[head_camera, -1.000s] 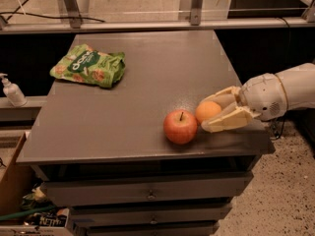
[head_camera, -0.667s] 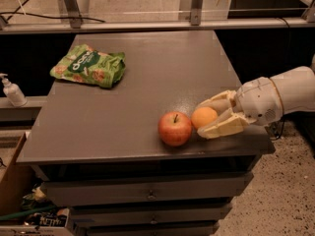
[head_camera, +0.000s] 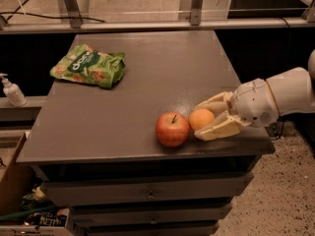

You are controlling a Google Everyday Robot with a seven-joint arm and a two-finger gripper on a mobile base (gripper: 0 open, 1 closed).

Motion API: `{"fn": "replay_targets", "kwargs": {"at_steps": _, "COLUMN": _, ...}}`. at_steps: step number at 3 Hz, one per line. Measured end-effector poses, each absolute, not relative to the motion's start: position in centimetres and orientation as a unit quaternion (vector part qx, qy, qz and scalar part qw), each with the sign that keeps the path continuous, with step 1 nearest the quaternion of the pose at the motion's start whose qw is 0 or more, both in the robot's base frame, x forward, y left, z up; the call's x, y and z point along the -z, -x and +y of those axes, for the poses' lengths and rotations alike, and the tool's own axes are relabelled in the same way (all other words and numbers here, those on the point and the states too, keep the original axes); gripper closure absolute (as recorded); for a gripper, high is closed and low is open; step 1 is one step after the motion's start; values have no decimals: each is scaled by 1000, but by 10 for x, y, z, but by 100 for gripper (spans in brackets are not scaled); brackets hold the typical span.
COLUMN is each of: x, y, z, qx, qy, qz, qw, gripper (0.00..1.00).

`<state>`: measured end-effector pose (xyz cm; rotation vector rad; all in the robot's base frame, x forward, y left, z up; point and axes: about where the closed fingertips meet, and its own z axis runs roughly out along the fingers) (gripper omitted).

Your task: Move orange near apple

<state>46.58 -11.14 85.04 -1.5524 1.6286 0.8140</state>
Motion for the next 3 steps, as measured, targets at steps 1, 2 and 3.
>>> {"fn": "replay_targets", "kwargs": {"at_steps": 1, "x": -851, "y": -473, "z": -112, "qx": -308, "qy": 607, "qz": 636, "qw": 363, "gripper": 100}}
{"fn": "replay_targets", "kwargs": {"at_steps": 2, "x": -844, "y": -475, "z": -124, "qx": -297, "qy": 609, "qz": 645, "qw": 353, "gripper": 100}}
{"fn": "replay_targets", "kwargs": {"at_steps": 3, "x": -837, "y": -473, "z": -134, "qx": -295, "qy": 608, "qz": 652, "qw": 342, "gripper": 100}}
